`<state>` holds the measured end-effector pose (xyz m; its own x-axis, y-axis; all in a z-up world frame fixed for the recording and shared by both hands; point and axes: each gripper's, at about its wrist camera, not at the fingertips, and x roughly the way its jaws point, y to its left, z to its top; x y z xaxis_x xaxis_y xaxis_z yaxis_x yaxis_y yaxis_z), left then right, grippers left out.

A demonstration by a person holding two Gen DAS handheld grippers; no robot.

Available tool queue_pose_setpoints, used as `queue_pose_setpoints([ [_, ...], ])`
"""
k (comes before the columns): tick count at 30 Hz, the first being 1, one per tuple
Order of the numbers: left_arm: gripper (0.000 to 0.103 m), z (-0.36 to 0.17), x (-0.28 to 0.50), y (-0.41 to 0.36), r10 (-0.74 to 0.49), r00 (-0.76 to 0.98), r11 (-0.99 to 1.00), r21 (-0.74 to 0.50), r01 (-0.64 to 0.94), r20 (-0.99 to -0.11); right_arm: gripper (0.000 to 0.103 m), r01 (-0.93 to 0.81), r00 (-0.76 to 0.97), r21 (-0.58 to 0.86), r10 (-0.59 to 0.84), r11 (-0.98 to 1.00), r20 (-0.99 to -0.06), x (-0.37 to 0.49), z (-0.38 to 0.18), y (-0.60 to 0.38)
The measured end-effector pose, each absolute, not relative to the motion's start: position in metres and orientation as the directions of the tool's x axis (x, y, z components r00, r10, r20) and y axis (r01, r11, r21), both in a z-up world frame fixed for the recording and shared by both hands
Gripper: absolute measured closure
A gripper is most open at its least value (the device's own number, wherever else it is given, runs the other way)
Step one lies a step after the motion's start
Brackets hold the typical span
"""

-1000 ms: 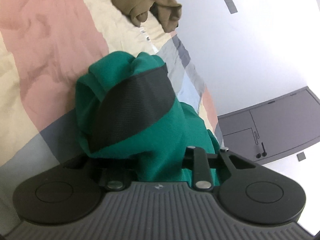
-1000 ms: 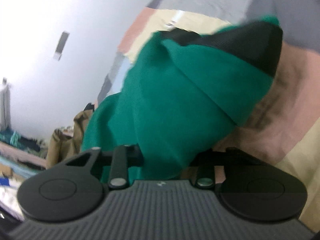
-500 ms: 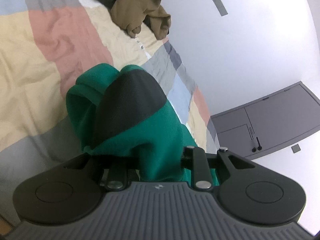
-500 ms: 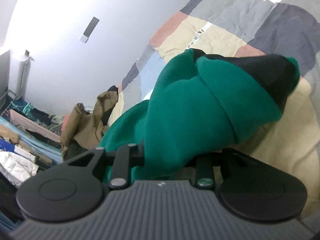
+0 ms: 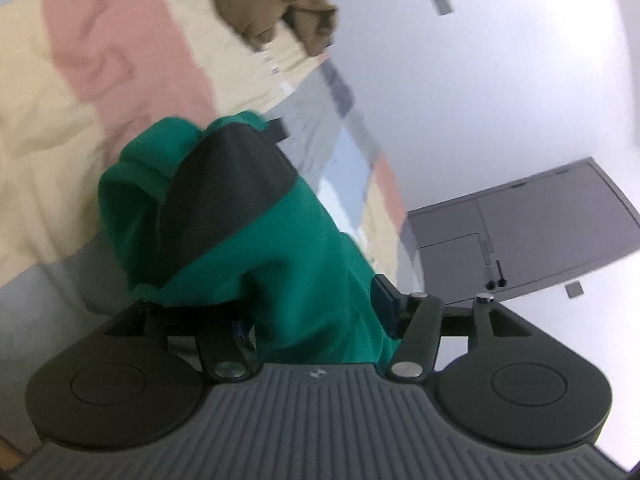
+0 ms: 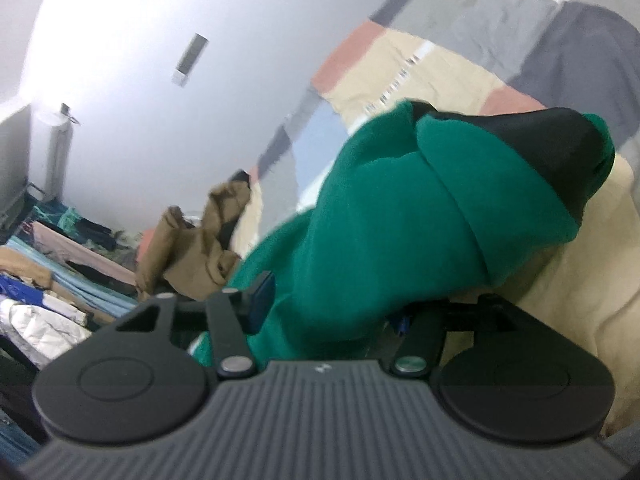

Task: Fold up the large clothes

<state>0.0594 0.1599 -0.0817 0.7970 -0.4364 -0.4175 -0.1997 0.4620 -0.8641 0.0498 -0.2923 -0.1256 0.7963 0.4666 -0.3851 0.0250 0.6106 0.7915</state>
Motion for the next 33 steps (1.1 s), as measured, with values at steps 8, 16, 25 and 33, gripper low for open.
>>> queue_pose_setpoints([
  [8, 0.038, -0.064, 0.091, 0.151, -0.42, 0.829, 0.586, -0.808, -0.061, -0.368, 0.042, -0.09, 0.835, 0.708, 0.441, 0.7, -0.329, 0.085, -0.102, -0.284],
  [16, 0.037, -0.039, 0.13, 0.135, -0.343, 0.859, 0.773, -0.634, 0.028, -0.381, 0.042, -0.139, 0.839, 0.646, 0.435, 0.751, -0.325, 0.134, -0.091, -0.281],
  [25, 0.037, -0.041, 0.174, 0.123, -0.25, 0.9, 0.88, -0.471, 0.057, -0.358, 0.04, -0.19, 0.89, 0.51, 0.367, 0.839, -0.271, 0.163, -0.091, -0.282],
  [33, 0.032, -0.055, 0.246, 0.118, -0.153, 0.907, 0.958, -0.285, 0.038, -0.393, 0.036, -0.22, 0.914, 0.31, 0.307, 0.925, -0.265, 0.193, -0.094, -0.27],
])
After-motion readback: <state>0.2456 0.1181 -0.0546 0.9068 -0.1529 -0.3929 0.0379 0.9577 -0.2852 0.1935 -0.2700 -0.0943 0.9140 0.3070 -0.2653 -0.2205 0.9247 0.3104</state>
